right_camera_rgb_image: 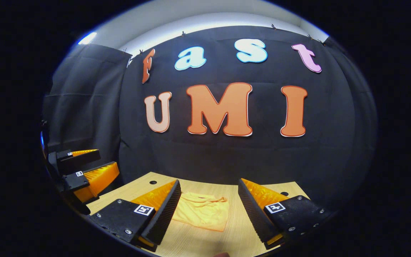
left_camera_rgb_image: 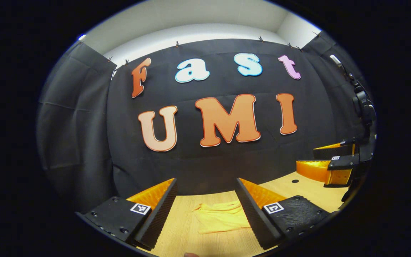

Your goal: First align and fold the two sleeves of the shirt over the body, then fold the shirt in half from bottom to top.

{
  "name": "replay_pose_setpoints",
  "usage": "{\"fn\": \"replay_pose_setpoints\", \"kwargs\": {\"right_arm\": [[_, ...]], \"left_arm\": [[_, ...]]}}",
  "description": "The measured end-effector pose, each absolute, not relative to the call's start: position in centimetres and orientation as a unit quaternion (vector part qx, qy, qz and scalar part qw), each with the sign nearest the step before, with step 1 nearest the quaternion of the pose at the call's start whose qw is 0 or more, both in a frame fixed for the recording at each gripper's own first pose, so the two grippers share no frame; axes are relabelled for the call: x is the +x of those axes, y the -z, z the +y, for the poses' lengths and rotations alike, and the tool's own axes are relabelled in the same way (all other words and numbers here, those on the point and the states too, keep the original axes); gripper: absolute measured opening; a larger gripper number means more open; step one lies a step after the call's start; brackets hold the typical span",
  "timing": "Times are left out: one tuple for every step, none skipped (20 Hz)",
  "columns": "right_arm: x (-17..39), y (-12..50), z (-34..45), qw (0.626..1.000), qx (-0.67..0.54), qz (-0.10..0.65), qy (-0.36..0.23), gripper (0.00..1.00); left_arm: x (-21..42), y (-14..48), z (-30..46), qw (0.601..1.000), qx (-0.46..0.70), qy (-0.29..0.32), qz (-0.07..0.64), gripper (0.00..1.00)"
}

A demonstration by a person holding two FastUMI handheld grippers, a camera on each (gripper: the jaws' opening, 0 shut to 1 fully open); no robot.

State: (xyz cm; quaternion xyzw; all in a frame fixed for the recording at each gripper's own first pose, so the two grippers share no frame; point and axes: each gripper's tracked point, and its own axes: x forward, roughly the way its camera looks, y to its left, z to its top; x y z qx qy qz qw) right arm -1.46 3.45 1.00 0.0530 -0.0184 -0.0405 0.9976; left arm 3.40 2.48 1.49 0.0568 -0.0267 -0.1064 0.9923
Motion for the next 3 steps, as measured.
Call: {"fn": "replay_pose_setpoints", "kwargs": {"right_arm": [[-2.0,-1.3,3.9,0.998,0.050,-0.029,0.036,0.98],[-2.5,-1.6,4.3,0.998,0.048,-0.040,0.032,0.98],[-2.8,-1.8,4.7,0.997,0.045,-0.048,0.029,0.98]], "left_arm": [[2.4,-0.7,2.8,0.993,0.055,0.101,-0.023,1.00],[1.6,-0.5,3.3,0.994,0.052,0.096,-0.025,0.99],[0.9,-0.5,3.5,0.994,0.054,0.095,-0.029,1.00]]}}
